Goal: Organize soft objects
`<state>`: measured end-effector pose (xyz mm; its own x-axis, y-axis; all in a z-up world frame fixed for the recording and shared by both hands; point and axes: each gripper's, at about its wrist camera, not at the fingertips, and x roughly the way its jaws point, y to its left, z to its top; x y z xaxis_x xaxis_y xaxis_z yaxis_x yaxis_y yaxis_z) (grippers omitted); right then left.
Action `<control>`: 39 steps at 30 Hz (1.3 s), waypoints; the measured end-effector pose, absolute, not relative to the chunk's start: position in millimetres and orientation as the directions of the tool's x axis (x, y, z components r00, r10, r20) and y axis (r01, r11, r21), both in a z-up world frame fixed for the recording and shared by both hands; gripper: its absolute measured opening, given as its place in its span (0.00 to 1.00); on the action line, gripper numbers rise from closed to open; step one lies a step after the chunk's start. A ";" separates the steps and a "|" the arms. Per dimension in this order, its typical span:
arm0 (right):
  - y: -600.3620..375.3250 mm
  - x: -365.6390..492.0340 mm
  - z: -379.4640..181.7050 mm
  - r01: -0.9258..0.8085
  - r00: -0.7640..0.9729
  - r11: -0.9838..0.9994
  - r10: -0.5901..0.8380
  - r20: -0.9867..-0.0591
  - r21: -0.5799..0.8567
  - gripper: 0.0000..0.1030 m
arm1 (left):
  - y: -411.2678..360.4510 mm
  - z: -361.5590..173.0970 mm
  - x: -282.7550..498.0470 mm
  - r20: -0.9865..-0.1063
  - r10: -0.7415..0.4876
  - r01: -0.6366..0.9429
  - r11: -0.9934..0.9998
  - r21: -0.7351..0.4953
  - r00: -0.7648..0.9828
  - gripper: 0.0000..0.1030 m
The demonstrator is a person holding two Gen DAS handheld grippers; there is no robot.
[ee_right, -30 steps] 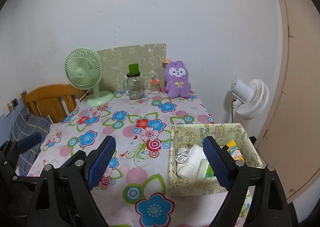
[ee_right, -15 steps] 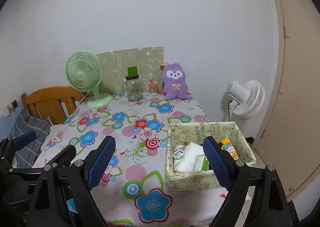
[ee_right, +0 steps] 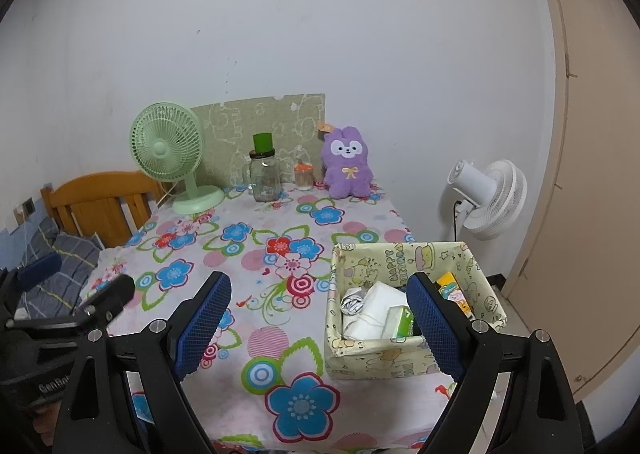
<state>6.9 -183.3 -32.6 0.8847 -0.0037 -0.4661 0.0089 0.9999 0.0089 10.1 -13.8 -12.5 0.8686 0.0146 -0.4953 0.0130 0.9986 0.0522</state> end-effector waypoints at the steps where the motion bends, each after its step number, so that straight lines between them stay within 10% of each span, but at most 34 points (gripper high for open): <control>1: -183.2 6.9 -32.6 0.006 0.885 1.000 -0.001 -0.465 0.009 0.89 | -14.6 -12.1 9.4 -0.494 0.012 0.017 0.998 0.054 0.869 1.00; 39: -177.8 4.5 -29.2 -0.010 0.895 1.000 0.013 -0.447 0.009 0.89 | -11.4 -7.1 6.3 -0.480 0.021 0.005 0.999 0.053 0.877 1.00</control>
<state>4.5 -177.8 -29.2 0.8945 0.0126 -0.4468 -0.0097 0.9999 0.0087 6.3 -11.4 -7.1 0.8768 0.0209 -0.4804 0.0052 0.9986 0.0529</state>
